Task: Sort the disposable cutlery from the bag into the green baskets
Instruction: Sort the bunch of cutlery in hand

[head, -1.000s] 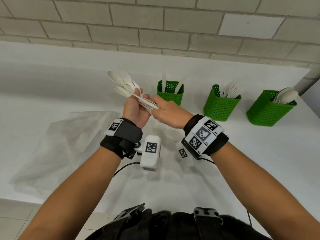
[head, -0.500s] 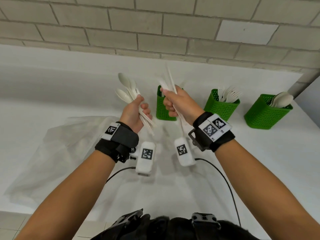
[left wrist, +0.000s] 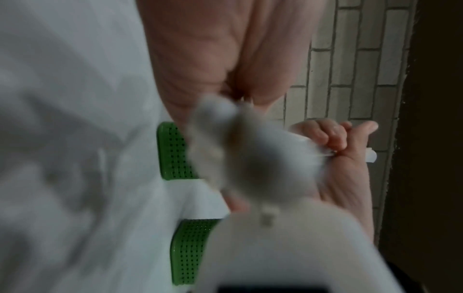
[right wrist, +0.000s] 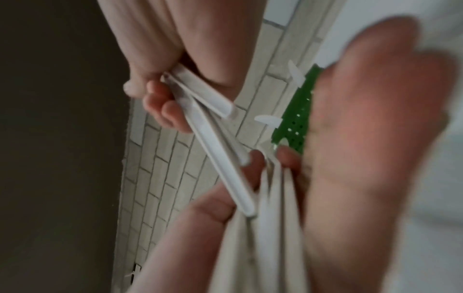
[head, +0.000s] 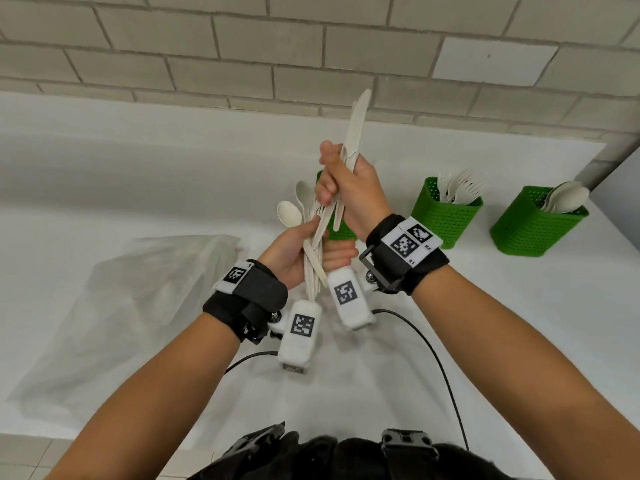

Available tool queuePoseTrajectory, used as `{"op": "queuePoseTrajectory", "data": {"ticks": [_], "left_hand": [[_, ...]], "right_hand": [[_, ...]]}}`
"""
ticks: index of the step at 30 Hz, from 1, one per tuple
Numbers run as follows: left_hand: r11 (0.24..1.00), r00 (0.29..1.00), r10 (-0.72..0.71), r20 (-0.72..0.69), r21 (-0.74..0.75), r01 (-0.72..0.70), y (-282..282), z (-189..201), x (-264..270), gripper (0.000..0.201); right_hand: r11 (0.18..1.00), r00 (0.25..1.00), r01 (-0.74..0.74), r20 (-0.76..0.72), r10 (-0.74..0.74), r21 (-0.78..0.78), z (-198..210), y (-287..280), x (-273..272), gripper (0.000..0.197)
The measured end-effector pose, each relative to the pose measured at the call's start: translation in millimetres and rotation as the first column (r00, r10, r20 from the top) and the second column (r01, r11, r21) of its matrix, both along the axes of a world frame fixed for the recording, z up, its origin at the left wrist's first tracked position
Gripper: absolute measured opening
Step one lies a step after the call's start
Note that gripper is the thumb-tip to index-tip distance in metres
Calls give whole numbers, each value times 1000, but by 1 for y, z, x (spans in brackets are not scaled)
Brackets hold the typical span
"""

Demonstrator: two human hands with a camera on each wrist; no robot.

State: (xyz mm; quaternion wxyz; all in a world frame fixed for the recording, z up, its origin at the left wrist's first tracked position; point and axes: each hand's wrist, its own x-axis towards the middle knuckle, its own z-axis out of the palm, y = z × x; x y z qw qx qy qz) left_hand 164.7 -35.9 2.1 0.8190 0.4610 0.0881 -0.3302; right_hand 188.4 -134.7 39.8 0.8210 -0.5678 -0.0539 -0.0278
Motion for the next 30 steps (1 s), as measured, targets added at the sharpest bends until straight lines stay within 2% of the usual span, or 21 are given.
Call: {"op": "queuePoseTrajectory", "data": {"ticks": [4, 7, 10, 12, 14, 16, 18, 20, 22, 23, 24, 27, 30], "left_hand": [[996, 1000, 4, 31, 91, -7, 1, 0, 0, 40], [989, 996, 59, 73, 133, -68, 2, 1, 1, 38], [983, 986, 118, 120, 126, -133, 5, 0, 5, 36], [977, 980, 162, 116, 121, -176, 8, -3, 5, 34], [969, 970, 214, 114, 105, -226, 13, -6, 5, 32], [953, 954, 273, 122, 103, -285, 18, -10, 5, 32], [934, 935, 324, 141, 108, -340, 24, -12, 7, 31], [922, 920, 350, 175, 106, -371, 29, -14, 9, 31], [919, 913, 355, 200, 106, -380, 32, -14, 10, 31], [920, 912, 347, 218, 107, -376, 32, -14, 10, 30], [925, 913, 332, 238, 107, -364, 31, -13, 10, 29], [949, 920, 257, 294, 102, -298, 27, -10, 9, 23], [975, 928, 186, 322, 57, -215, 24, -6, 8, 18]], "right_hand": [[997, 997, -64, -47, 62, -40, -3, 1, -4, 28], [988, 988, -138, -79, 132, -68, -5, 5, -4, 36], [952, 982, -187, -77, 173, -243, -5, 13, -6, 39], [864, 988, -141, -18, 152, -483, -3, 18, -7, 42], [722, 985, -95, 39, 166, -686, 1, 17, -6, 45], [645, 984, -120, -4, 178, -755, 7, 8, -1, 45], [675, 998, -52, -6, 70, -736, 17, -7, 9, 43], [724, 984, 166, 65, -166, -669, 27, -25, 27, 42], [683, 932, 330, 111, -345, -652, 32, -40, 47, 40], [635, 921, 341, 111, -373, -694, 30, -45, 56, 40], [572, 928, 295, 87, -362, -766, 25, -49, 63, 40], [352, 959, 3, -97, -267, -936, 7, -51, 73, 43], [287, 956, -88, -162, -243, -954, 3, -51, 76, 45]]}}
